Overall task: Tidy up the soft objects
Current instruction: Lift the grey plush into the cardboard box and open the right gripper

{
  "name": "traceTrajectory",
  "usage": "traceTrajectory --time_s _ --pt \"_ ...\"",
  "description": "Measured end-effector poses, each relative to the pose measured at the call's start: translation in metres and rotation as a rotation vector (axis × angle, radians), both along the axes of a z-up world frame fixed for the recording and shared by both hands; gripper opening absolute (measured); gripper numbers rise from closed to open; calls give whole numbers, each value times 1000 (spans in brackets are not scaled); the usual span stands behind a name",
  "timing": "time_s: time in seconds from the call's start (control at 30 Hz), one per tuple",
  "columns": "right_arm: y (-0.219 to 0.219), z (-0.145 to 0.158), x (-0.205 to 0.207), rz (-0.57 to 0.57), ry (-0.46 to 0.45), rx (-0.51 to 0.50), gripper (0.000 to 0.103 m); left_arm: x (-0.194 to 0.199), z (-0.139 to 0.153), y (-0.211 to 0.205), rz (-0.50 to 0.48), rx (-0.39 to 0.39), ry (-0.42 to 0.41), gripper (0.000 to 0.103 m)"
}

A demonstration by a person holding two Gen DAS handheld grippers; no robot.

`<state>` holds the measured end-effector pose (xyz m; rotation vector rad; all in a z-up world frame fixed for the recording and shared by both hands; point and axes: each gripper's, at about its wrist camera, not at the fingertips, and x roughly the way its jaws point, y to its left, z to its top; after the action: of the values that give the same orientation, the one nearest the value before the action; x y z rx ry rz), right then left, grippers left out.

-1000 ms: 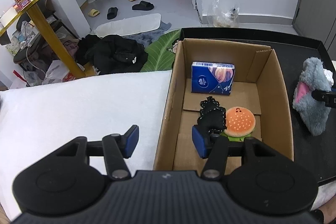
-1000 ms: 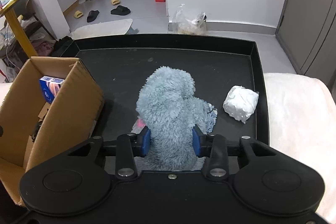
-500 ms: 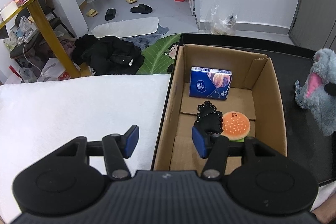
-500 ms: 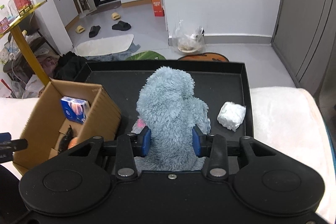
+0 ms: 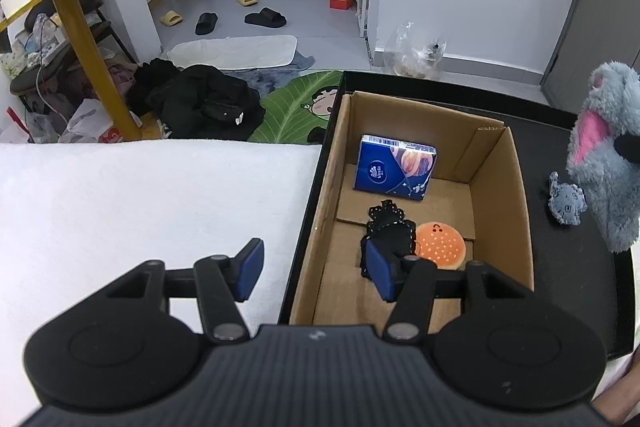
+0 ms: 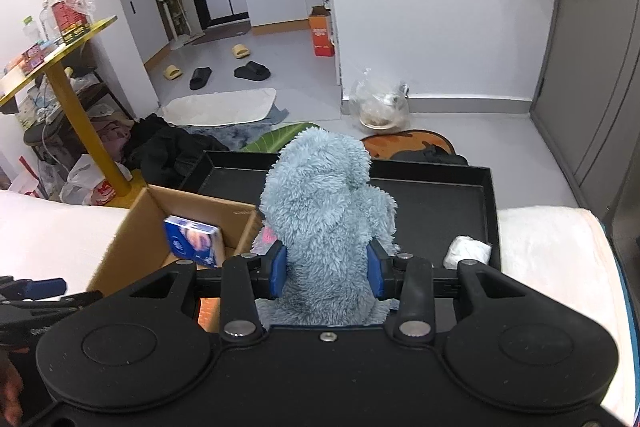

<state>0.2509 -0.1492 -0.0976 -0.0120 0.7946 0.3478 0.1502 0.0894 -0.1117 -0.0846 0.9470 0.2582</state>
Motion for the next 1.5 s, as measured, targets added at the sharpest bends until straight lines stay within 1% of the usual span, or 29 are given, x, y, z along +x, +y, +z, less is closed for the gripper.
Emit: traceTrajectory --time_s 0.3,0.5,0.6,0.7,0.83,0.9,1.0,1.07,1.13,1.17,1.2,1.27,1.5 --pt "26 7 0 40 -2 16 39 -1 -2 9 15 -51 -9 55" --pt "41 12 1 65 22 39 40 3 -8 17 37 -89 26 55" --pt "50 10 1 82 40 54 40 3 -10 21 43 -117 32 55" --pt "61 7 2 107 63 60 40 3 -11 25 48 -126 33 55" --pt "76 4 3 122 72 40 41 4 -15 26 42 -137 42 55" --pt "81 2 4 122 85 45 41 5 -16 28 40 -147 45 54" --pt "87 0 4 126 99 56 42 6 -19 31 40 -164 52 49" --pt "90 -1 3 130 102 55 42 7 -20 32 38 -170 56 41" --pt "92 -1 3 127 103 55 42 8 -23 33 36 -176 70 23" --pt "92 -1 3 124 103 56 43 9 -24 33 38 -178 73 19" --pt "93 -1 4 119 101 57 43 8 -24 33 39 -179 74 12" --pt "93 0 4 118 105 61 43 8 -24 33 40 -180 71 11" --pt "101 -3 -2 178 138 63 44 6 -23 33 44 -184 62 11"
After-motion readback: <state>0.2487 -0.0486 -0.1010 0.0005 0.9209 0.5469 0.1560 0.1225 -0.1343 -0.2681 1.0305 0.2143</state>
